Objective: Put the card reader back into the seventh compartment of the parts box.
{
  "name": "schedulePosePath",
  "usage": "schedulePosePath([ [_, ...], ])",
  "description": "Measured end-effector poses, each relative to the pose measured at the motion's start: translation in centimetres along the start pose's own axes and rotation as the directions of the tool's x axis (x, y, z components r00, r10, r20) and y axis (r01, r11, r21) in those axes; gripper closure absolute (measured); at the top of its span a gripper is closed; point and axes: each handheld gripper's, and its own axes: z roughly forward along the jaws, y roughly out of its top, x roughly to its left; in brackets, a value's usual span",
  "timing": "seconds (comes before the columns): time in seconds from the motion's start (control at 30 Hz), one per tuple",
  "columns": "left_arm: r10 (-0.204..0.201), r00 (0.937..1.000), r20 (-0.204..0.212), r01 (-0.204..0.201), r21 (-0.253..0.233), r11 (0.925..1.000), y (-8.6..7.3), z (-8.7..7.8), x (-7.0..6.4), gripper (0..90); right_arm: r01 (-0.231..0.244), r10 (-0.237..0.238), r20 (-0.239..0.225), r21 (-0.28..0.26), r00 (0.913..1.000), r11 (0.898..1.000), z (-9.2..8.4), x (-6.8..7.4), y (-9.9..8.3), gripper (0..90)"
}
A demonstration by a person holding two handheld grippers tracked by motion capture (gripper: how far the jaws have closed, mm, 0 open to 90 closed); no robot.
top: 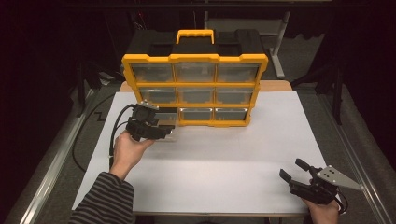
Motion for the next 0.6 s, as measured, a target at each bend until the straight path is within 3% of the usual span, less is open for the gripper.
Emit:
schedulePosePath([
  [0.2,0.033,0.9994,0.013,-0.033,-0.021,0.9992,-0.7,-0.4,-1.2,37.8,0.001,-0.001,0.004,0.003,1.0000,1.000,0.0,0.0,0.0,22.8],
  [0.6,0.058,0.9976,0.036,-0.057,-0.034,0.9978,-2.1,-0.4,-2.3,36.7,0.001,-0.001,0.004,0.001,1.0000,1.000,0.0,0.0,0.0,22.8],
])
